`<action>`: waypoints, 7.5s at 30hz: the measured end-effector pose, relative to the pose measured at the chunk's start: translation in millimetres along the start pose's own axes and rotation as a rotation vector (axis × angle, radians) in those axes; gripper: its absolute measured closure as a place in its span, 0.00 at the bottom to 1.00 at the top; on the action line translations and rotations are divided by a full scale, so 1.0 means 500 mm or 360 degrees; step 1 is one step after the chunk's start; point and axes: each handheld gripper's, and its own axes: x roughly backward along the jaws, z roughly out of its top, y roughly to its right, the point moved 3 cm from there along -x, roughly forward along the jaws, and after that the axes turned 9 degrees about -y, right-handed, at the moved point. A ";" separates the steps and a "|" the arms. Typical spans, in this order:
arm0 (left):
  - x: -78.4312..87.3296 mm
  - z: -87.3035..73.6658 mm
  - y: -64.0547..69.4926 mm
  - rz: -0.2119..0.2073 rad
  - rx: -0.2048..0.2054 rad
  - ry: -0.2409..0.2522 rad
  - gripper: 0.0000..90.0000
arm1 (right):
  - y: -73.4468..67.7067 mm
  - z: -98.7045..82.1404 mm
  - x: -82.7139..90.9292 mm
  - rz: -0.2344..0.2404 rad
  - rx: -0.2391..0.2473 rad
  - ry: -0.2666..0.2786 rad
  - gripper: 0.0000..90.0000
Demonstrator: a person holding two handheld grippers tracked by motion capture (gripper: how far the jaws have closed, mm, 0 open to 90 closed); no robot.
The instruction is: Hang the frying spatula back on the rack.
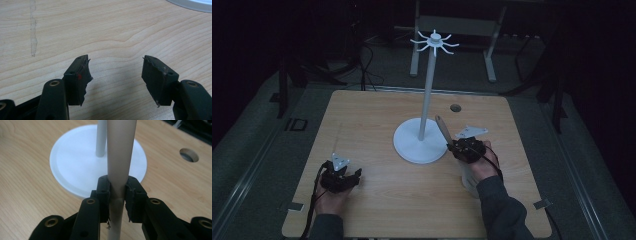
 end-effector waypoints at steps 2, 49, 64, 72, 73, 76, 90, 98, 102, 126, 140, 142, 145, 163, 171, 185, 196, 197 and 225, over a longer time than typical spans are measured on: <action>0.000 0.000 0.000 0.0000 0.0000 0.0000 0.43 | 0.001 0.002 0.005 0.0000 -0.0005 0.0025 0.83; 0.002 0.001 -0.001 0.0007 0.0009 0.0014 0.43 | -0.024 0.094 0.110 -0.0040 0.0028 0.0479 0.83; 0.004 0.001 -0.002 0.0008 0.0014 0.0020 0.43 | -0.024 0.110 0.119 -0.0046 0.0005 0.0531 0.84; 0.004 0.001 -0.002 0.0009 0.0013 0.0020 0.43 | -0.020 0.117 0.127 -0.0044 -0.0011 0.0557 0.83; 0.004 0.001 -0.002 0.0010 0.0014 0.0022 0.43 | -0.020 0.118 0.129 -0.0045 -0.0011 0.0559 0.83; 0.004 0.001 -0.002 0.0011 0.0015 0.0022 0.43 | -0.019 0.122 0.132 -0.0047 -0.0014 0.0569 0.83; 0.004 0.001 -0.003 0.0010 0.0019 0.0026 0.43 | -0.011 0.148 0.156 -0.0060 -0.0034 0.0619 0.83; 0.004 0.001 -0.003 0.0011 0.0016 0.0023 0.43 | -0.003 0.164 0.171 -0.0061 -0.0064 0.0654 0.83; 0.004 0.001 -0.003 0.0010 0.0020 0.0028 0.43 | 0.000 0.172 0.177 -0.0064 -0.0066 0.0662 0.83; 0.003 0.001 -0.002 0.0007 0.0013 0.0018 0.43 | 0.013 0.217 0.193 -0.0059 -0.0066 0.0645 0.83; 0.003 0.001 -0.003 0.0005 0.0015 0.0020 0.43 | 0.020 0.254 0.203 -0.0074 -0.0038 0.0602 0.83; 0.004 0.001 -0.003 0.0006 0.0017 0.0020 0.43 | 0.021 0.256 0.202 -0.0073 -0.0041 0.0595 0.83; 0.004 0.001 -0.003 0.0006 0.0016 0.0020 0.43 | 0.026 0.264 0.201 -0.0068 -0.0059 0.0581 0.83; 0.004 0.002 -0.002 0.0008 0.0017 0.0023 0.43 | 0.031 0.293 0.209 -0.0048 -0.0059 0.0550 0.83; 0.005 0.002 -0.003 0.0007 0.0017 0.0026 0.43 | 0.031 0.301 0.205 -0.0030 -0.0065 0.0536 0.83; 0.004 0.002 -0.003 0.0006 0.0017 0.0025 0.43 | 0.039 0.307 0.201 0.0001 -0.0082 0.0517 0.83; 0.004 0.002 -0.003 0.0005 0.0015 0.0022 0.43 | 0.037 0.323 0.194 0.0024 -0.0082 0.0493 0.83; 0.004 0.002 -0.003 0.0005 0.0015 0.0023 0.43 | 0.037 0.325 0.193 0.0025 -0.0081 0.0494 0.83; 0.005 0.003 -0.002 0.0003 0.0012 0.0026 0.43 | 0.025 0.328 0.183 -0.0018 -0.0114 0.0522 0.44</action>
